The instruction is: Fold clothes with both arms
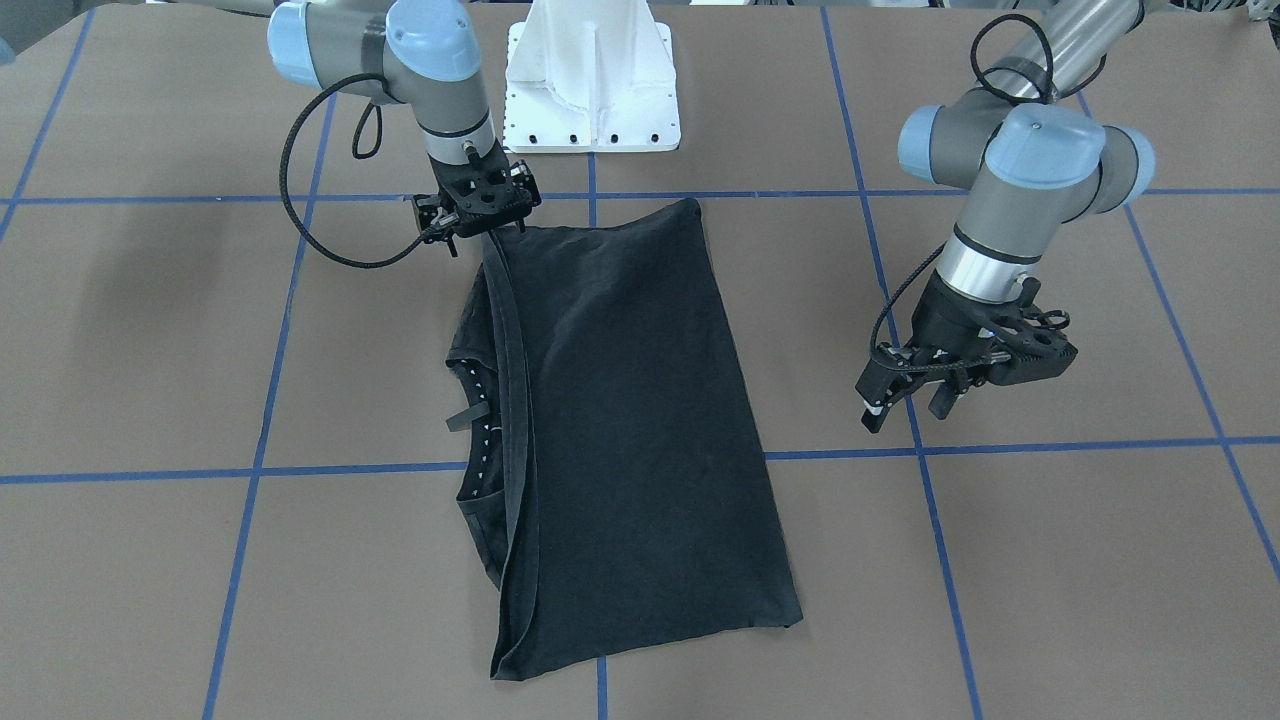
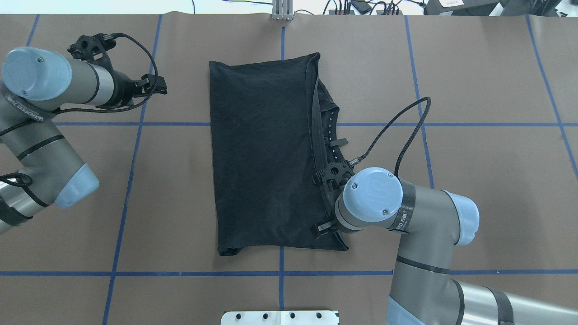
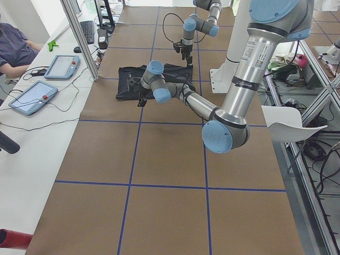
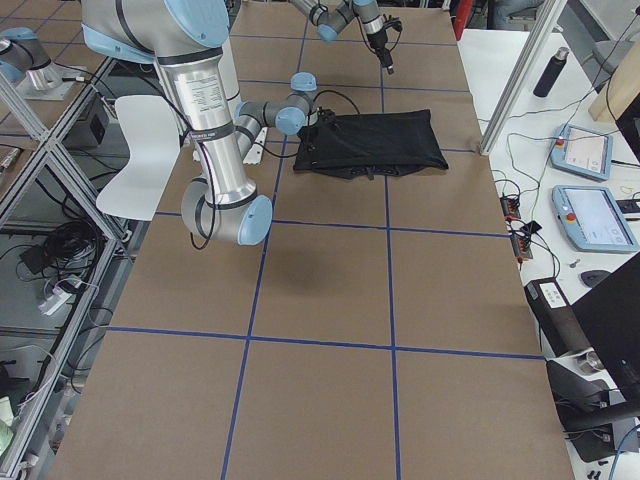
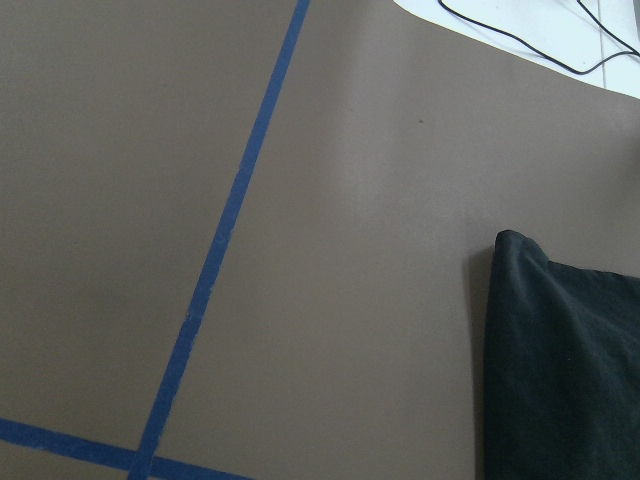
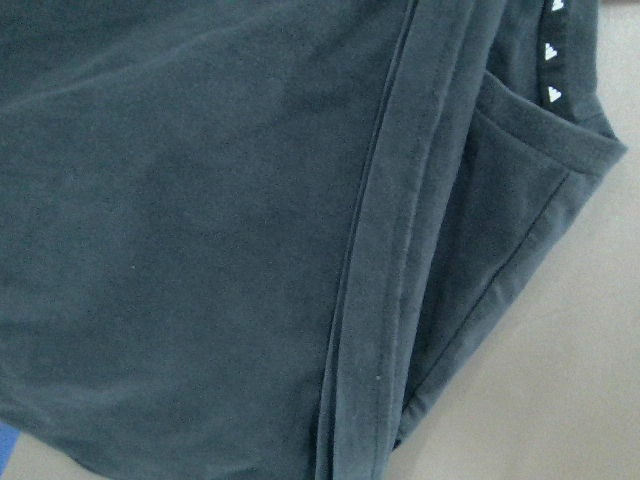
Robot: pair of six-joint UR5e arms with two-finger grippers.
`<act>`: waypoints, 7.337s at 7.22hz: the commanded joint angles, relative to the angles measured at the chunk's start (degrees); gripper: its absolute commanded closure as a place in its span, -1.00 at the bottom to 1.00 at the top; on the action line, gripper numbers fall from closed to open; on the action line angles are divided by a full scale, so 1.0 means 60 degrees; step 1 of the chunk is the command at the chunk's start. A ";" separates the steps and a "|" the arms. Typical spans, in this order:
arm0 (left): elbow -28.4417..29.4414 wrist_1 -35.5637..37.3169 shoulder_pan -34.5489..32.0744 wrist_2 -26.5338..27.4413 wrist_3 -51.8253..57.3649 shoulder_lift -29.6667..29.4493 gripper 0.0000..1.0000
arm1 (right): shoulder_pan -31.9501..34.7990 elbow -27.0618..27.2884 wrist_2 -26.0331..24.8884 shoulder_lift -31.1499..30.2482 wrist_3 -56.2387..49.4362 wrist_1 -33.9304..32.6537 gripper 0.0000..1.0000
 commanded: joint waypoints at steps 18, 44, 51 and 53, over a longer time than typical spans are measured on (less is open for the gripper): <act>0.0102 0.0015 0.0070 -0.0014 0.0004 -0.0149 -1.00 | 0.1423 0.0046 0.1438 -0.0094 -0.0029 -0.0891 -0.91; 0.0117 0.0000 0.0084 -0.0044 0.0004 -0.0193 -1.00 | 0.1848 -0.3544 0.1012 0.2604 -0.1244 -0.1140 -0.98; 0.0102 0.0015 0.0084 -0.0117 -0.0025 -0.0237 -1.00 | 0.1921 -0.3531 0.1128 0.2283 -0.1289 -0.1125 -0.98; 0.0102 0.0000 0.0084 -0.0117 -0.0025 -0.0251 -1.00 | 0.2023 -0.3530 0.1129 0.2224 -0.1419 -0.1140 -0.98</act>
